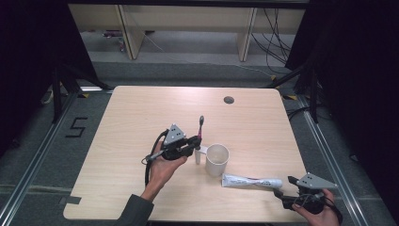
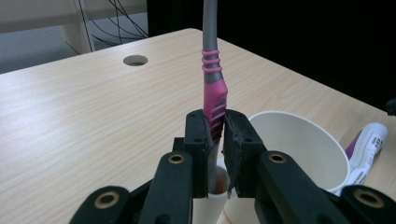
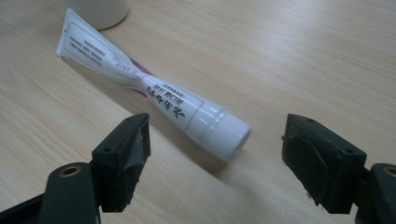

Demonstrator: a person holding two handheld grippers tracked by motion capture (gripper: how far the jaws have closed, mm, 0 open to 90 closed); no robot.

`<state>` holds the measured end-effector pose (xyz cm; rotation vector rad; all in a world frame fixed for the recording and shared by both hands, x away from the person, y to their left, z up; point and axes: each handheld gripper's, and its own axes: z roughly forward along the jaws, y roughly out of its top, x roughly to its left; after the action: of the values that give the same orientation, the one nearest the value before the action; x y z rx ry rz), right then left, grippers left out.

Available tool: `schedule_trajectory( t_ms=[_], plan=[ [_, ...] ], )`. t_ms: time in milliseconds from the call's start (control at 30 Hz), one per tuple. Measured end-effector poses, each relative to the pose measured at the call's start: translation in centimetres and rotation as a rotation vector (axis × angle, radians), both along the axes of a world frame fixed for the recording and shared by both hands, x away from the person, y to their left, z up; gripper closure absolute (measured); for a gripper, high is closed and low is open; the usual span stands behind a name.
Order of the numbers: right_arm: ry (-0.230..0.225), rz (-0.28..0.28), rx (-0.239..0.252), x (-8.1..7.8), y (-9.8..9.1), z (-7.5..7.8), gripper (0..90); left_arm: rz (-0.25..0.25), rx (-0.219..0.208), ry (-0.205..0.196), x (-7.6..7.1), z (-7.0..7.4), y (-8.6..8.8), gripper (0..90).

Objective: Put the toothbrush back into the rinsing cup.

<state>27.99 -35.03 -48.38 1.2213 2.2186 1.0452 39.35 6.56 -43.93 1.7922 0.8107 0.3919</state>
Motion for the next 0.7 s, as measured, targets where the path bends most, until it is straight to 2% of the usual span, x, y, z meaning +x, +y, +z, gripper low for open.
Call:
schedule_trajectory(
  t_ms=[67,167,333,367,500,533,600,700],
  plan=[
    [-0.019,0.009,-0.025,0.1,-0.2,0.1,24.6,-0.005,-0.003,0.000,0.0,-0.2,0.1,79.5],
    [-0.021,0.009,-0.020,0.1,-0.1,0.1,24.6,-0.004,0.009,0.006,-0.2,-0.4,0.1,79.5],
    [-0.009,0.010,-0.021,0.1,-0.1,0.0,24.6,-0.014,0.005,0.009,-0.3,-0.7,0.1,79.4],
    [-0.005,0.010,-0.019,0.1,-0.1,0.1,24.6,-0.012,0.018,0.014,-0.4,-0.8,0.1,79.4],
    [-0.019,0.008,-0.028,0.2,-0.1,0.0,24.6,-0.014,0.021,0.020,-0.5,-1.0,0.2,79.3],
    [0.026,-0.005,0.006,-0.1,0.1,0.0,24.6,-0.018,0.018,0.020,-0.5,-1.1,0.2,79.3],
    [-0.004,0.010,-0.018,0.1,-0.1,0.0,24.6,-0.015,0.027,0.023,-0.5,-1.1,0.2,79.3],
    [-0.004,0.012,-0.015,0.1,-0.1,0.0,24.6,-0.016,0.031,0.026,-0.5,-1.2,0.2,79.1]
  ],
)
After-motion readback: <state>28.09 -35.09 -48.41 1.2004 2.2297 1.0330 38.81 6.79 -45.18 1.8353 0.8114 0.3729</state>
